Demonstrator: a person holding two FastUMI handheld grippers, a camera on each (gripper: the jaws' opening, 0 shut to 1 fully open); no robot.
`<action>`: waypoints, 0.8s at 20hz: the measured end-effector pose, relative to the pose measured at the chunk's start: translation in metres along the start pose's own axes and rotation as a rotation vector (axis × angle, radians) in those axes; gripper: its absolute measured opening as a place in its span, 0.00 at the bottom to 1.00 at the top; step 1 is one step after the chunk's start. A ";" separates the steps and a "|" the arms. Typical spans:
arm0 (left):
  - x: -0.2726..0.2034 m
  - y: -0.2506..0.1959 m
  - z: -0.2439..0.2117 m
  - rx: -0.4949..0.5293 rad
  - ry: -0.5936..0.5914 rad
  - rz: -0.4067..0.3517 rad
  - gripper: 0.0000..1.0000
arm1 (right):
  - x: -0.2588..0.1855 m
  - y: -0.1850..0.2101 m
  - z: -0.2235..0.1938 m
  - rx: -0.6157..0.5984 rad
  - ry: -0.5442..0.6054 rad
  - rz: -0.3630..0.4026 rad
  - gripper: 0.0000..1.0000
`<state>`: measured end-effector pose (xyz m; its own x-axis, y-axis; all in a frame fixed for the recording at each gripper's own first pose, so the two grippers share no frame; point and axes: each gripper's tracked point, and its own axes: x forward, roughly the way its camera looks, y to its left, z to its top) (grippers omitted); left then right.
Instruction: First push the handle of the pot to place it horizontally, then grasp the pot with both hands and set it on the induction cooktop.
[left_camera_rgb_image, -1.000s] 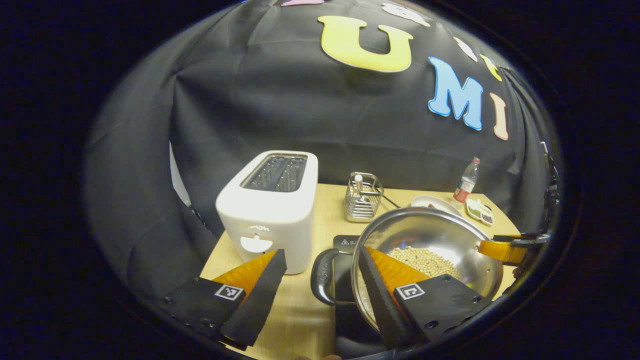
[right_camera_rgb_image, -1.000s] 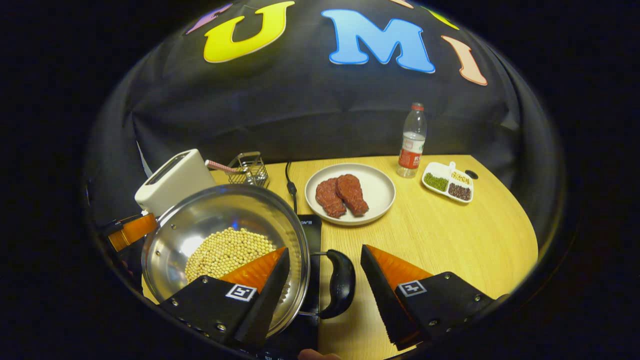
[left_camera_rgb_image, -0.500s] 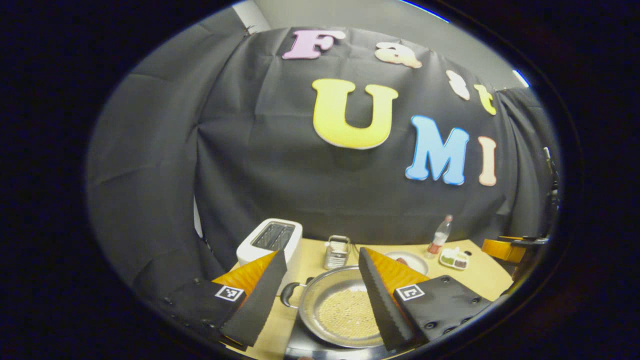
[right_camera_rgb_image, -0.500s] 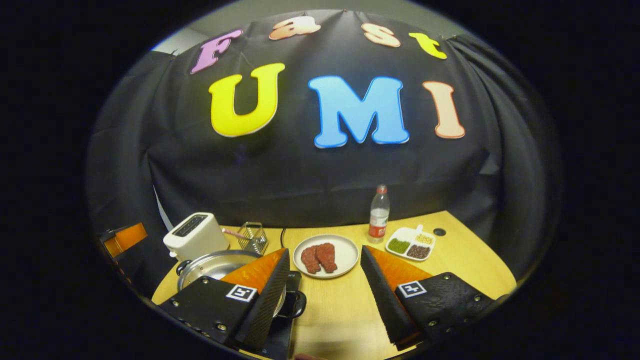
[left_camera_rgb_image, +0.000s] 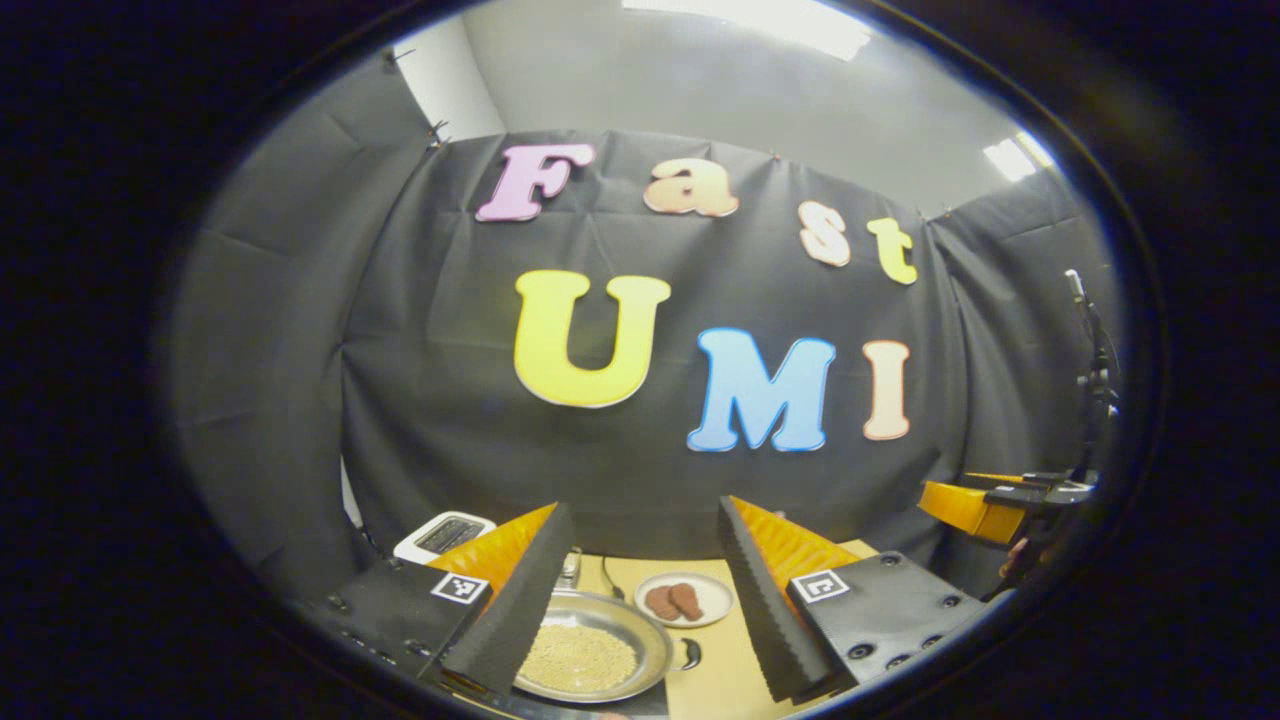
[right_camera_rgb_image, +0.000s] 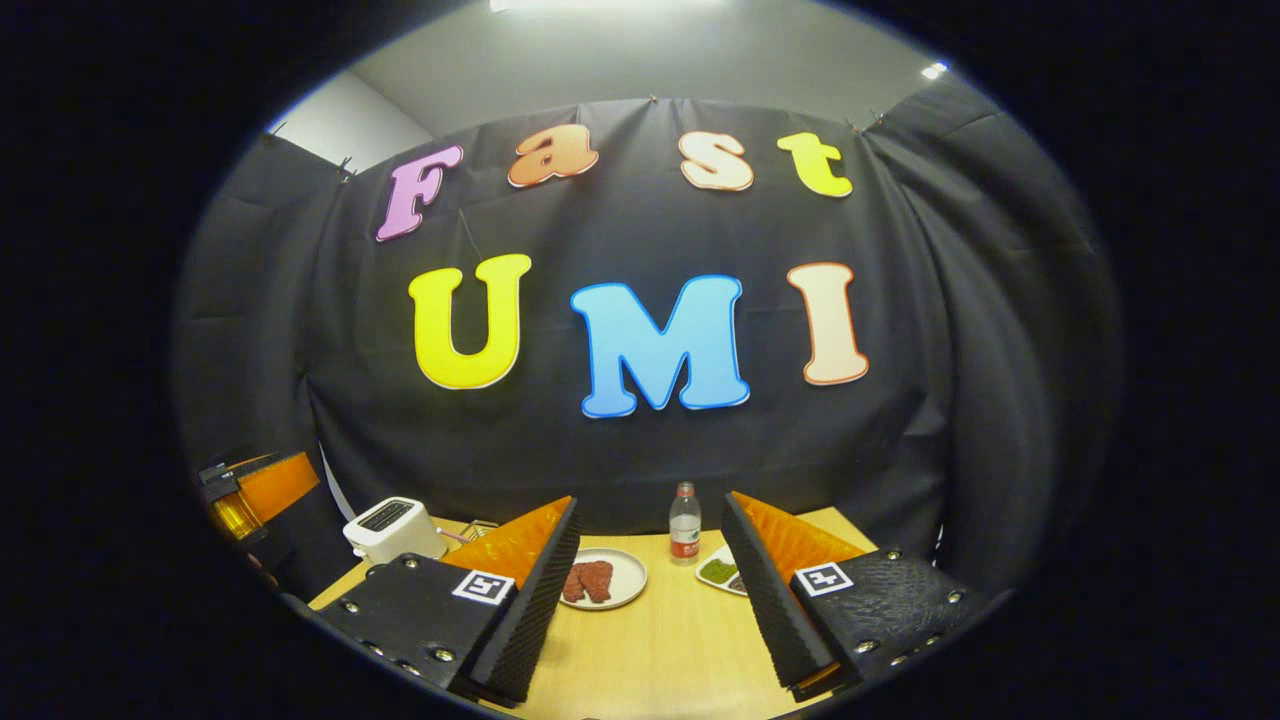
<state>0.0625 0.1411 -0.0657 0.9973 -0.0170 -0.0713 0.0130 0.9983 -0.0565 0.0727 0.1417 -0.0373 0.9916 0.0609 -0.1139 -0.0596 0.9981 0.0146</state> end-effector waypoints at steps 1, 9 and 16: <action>-0.003 -0.015 0.001 0.004 -0.003 -0.005 0.94 | -0.008 -0.011 0.009 -0.001 -0.014 -0.002 0.87; -0.031 -0.095 0.010 0.029 -0.019 0.030 0.94 | -0.033 -0.075 0.028 0.034 -0.024 0.035 0.87; -0.050 -0.122 0.025 0.034 -0.020 0.048 0.94 | -0.041 -0.101 0.021 0.020 0.003 0.033 0.87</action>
